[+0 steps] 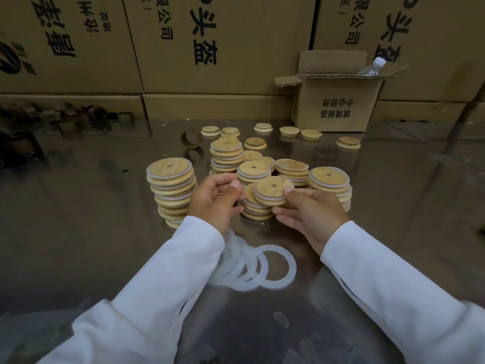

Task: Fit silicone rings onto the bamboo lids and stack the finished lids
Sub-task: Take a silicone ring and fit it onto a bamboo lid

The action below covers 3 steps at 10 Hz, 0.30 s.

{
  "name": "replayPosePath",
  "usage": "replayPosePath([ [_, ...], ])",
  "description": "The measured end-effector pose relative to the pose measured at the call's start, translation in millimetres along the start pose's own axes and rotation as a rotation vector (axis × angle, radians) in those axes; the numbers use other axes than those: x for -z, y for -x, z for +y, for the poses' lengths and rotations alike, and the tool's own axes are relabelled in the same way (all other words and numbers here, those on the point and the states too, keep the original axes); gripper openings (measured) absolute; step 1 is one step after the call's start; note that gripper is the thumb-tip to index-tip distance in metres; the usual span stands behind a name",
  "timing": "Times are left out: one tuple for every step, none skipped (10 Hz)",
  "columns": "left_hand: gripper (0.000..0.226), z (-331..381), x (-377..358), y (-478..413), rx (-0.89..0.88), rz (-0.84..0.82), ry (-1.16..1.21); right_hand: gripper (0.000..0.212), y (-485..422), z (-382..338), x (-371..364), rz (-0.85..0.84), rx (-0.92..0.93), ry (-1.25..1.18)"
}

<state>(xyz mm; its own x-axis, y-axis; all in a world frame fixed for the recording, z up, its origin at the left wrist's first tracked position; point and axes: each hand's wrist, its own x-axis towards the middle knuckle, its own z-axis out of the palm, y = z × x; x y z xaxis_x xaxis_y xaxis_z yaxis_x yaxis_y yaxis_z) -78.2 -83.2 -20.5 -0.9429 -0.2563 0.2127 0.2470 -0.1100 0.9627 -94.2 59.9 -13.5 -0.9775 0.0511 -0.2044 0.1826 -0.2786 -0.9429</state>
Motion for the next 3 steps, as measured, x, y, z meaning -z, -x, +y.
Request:
replayPosePath([
  [0.014, -1.8, -0.2, 1.5, -0.010, -0.018, -0.016, 0.031, -1.7, 0.1, -4.0, -0.010, 0.014, 0.035],
  [0.015, -2.0, 0.0, 1.7, -0.010, -0.018, -0.020, 0.036, -3.5, 6.2, -8.8, 0.035, 0.058, 0.277],
  [0.016, -1.3, 3.0, 3.0, 0.009, -0.030, -0.018, 0.033, 0.6, 5.8, -8.5, 0.074, 0.168, 0.440],
])
